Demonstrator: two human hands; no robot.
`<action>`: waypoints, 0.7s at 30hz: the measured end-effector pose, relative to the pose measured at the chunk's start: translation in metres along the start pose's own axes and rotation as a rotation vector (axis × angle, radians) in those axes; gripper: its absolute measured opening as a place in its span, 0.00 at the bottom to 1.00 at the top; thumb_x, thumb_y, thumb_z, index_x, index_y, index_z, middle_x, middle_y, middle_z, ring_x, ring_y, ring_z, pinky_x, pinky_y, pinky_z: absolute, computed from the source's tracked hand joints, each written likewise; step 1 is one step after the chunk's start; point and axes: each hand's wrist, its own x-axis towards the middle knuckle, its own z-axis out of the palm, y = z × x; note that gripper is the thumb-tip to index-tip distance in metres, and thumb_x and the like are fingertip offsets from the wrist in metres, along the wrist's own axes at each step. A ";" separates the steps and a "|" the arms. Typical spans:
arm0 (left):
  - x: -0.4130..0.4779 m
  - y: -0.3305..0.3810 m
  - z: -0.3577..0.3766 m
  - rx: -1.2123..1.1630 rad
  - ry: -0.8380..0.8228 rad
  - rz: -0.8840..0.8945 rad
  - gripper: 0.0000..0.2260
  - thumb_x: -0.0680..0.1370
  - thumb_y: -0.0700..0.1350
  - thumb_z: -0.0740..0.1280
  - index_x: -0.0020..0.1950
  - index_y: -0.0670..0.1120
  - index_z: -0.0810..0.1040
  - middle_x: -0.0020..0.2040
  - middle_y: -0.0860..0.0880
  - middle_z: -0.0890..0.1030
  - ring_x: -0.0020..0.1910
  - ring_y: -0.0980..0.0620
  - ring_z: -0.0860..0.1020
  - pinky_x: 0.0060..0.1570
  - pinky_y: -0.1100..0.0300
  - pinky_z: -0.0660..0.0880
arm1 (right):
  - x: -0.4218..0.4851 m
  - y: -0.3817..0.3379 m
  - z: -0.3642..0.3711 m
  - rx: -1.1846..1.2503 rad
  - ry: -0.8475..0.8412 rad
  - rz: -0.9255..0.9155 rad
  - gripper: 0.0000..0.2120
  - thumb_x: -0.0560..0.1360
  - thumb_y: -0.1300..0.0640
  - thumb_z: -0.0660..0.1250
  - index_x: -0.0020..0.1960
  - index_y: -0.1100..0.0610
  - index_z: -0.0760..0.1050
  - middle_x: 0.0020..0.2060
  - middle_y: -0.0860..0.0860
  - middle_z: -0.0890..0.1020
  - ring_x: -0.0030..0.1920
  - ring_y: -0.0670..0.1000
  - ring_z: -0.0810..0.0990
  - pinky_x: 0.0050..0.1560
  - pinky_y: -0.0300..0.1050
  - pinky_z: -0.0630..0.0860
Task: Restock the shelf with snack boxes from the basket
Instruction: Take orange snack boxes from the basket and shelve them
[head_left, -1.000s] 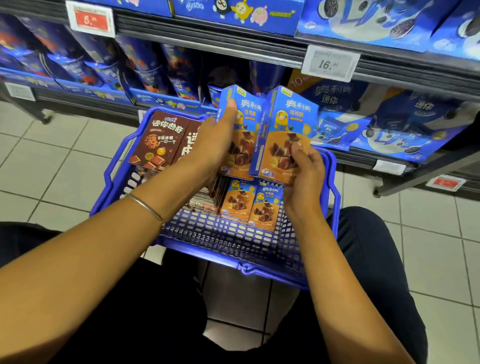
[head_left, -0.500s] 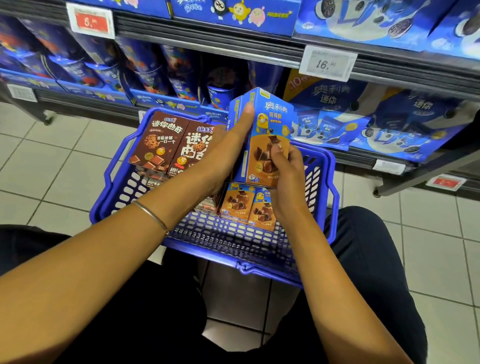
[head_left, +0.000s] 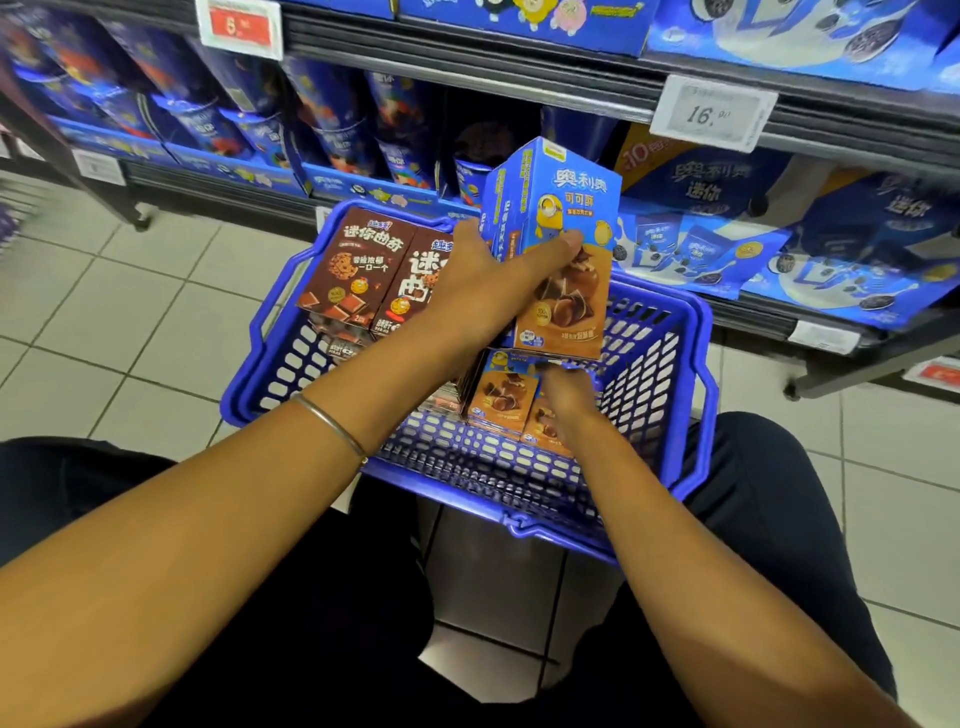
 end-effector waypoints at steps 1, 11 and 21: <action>-0.002 0.001 0.000 -0.002 0.003 -0.003 0.31 0.72 0.55 0.81 0.69 0.47 0.72 0.60 0.49 0.87 0.56 0.48 0.88 0.61 0.43 0.83 | 0.006 0.008 0.007 -0.093 -0.024 0.024 0.24 0.81 0.58 0.63 0.71 0.73 0.68 0.55 0.74 0.78 0.56 0.73 0.79 0.57 0.66 0.77; -0.009 0.012 -0.011 -0.052 0.036 -0.018 0.27 0.76 0.51 0.81 0.68 0.46 0.73 0.57 0.50 0.88 0.50 0.52 0.89 0.52 0.51 0.86 | 0.034 0.042 0.043 -0.434 0.010 0.067 0.42 0.79 0.48 0.68 0.82 0.57 0.47 0.78 0.60 0.60 0.72 0.64 0.67 0.65 0.52 0.71; -0.006 0.014 -0.011 -0.025 0.046 -0.020 0.26 0.75 0.53 0.81 0.66 0.48 0.74 0.58 0.50 0.88 0.53 0.50 0.88 0.59 0.45 0.84 | 0.037 0.043 0.046 -0.270 0.102 0.053 0.42 0.81 0.55 0.66 0.81 0.63 0.40 0.77 0.62 0.65 0.72 0.66 0.69 0.66 0.53 0.72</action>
